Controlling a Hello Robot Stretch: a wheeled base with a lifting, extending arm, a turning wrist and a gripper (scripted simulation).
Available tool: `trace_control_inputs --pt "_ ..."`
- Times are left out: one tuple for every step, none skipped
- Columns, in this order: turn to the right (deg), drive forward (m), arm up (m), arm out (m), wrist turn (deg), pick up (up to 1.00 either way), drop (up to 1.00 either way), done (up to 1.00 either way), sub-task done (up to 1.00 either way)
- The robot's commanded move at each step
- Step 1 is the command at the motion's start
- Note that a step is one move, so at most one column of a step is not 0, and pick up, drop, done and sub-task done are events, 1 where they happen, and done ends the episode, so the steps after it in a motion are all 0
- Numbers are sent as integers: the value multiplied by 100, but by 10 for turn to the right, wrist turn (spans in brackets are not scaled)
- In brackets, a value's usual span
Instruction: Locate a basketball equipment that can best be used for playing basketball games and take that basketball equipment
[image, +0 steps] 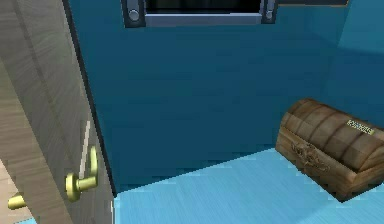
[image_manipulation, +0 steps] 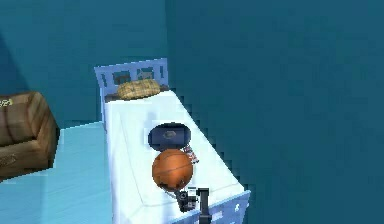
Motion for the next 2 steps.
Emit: trace_control_inputs --pt "0 0 0 0 0 100 0 0 0" --pt "0 0 10 0 0 0 0 0 0"
